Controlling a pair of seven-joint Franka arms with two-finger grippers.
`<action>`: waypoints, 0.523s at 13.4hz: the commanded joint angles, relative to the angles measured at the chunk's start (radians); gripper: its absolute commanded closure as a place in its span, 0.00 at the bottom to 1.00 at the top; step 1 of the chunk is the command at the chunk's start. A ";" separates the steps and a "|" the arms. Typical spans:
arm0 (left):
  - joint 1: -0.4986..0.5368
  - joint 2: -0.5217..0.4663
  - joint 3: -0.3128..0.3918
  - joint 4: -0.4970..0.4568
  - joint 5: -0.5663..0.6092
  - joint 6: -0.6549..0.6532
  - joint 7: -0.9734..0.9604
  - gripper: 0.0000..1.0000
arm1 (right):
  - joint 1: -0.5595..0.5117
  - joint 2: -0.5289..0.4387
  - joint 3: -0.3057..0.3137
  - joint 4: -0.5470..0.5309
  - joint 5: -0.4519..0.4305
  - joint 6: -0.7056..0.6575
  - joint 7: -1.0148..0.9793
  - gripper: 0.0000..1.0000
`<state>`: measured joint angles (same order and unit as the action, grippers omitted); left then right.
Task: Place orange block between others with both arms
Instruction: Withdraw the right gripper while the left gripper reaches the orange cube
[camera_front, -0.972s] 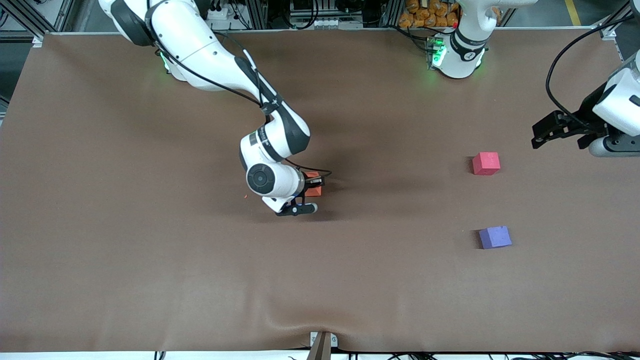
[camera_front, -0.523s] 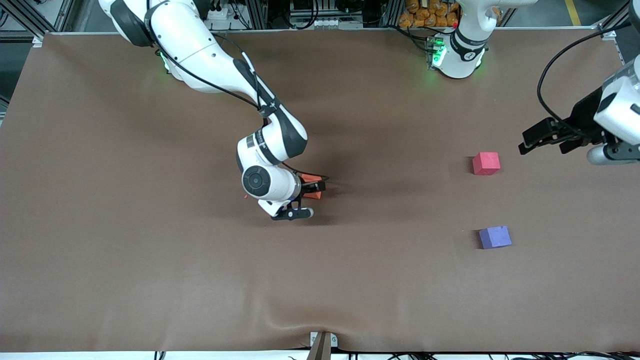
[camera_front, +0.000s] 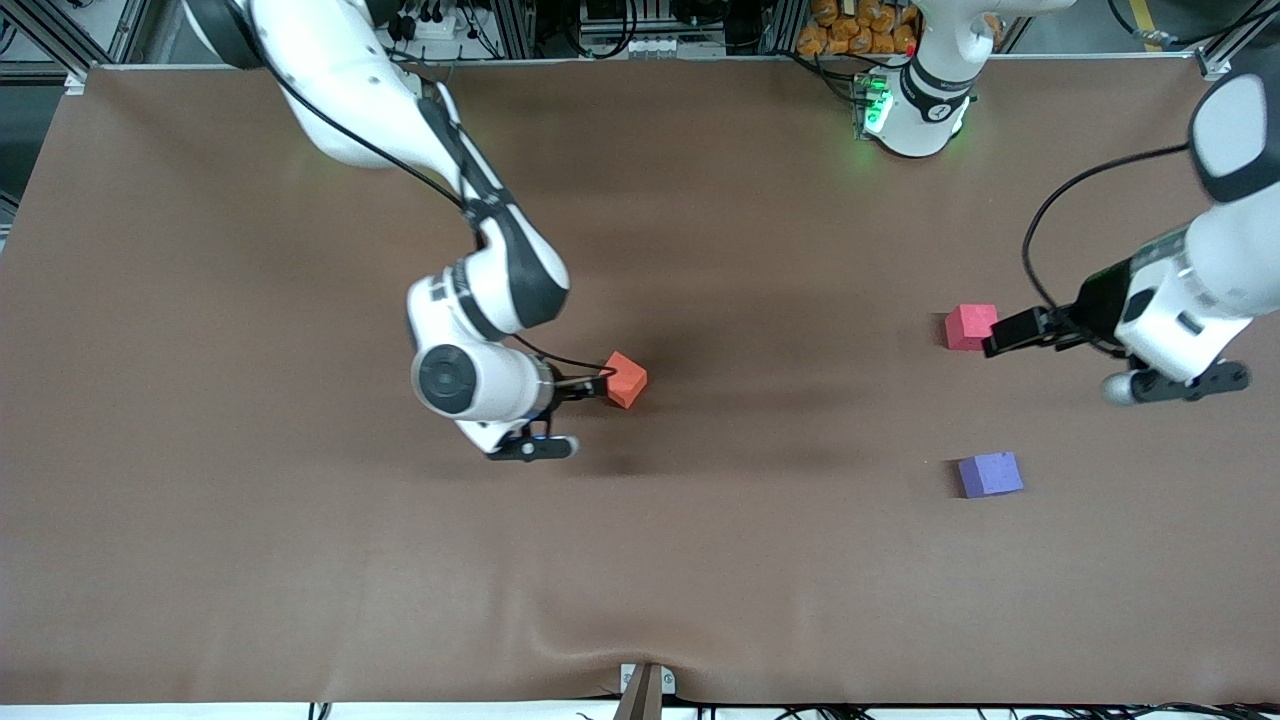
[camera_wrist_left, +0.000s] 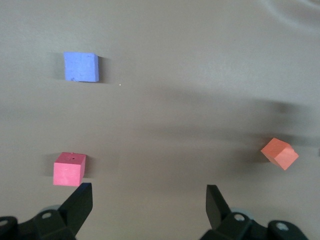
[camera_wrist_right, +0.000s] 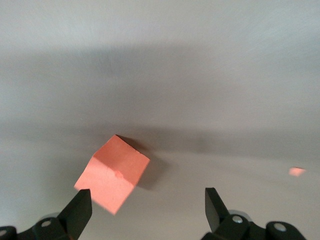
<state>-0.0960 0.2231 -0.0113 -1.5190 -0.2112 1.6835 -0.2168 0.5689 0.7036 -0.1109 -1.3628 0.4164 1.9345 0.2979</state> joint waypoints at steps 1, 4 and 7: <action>-0.051 0.071 -0.010 0.028 -0.013 -0.004 -0.010 0.00 | -0.092 -0.145 0.013 -0.038 -0.059 -0.131 -0.006 0.00; -0.180 0.166 -0.007 0.031 -0.013 0.002 -0.039 0.00 | -0.191 -0.281 0.023 -0.045 -0.167 -0.310 -0.019 0.00; -0.312 0.226 -0.009 0.034 -0.014 0.065 -0.160 0.00 | -0.311 -0.383 0.079 -0.048 -0.270 -0.431 -0.091 0.00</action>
<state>-0.3387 0.4125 -0.0284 -1.5172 -0.2166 1.7272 -0.3121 0.3308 0.3996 -0.0883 -1.3605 0.2102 1.5478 0.2392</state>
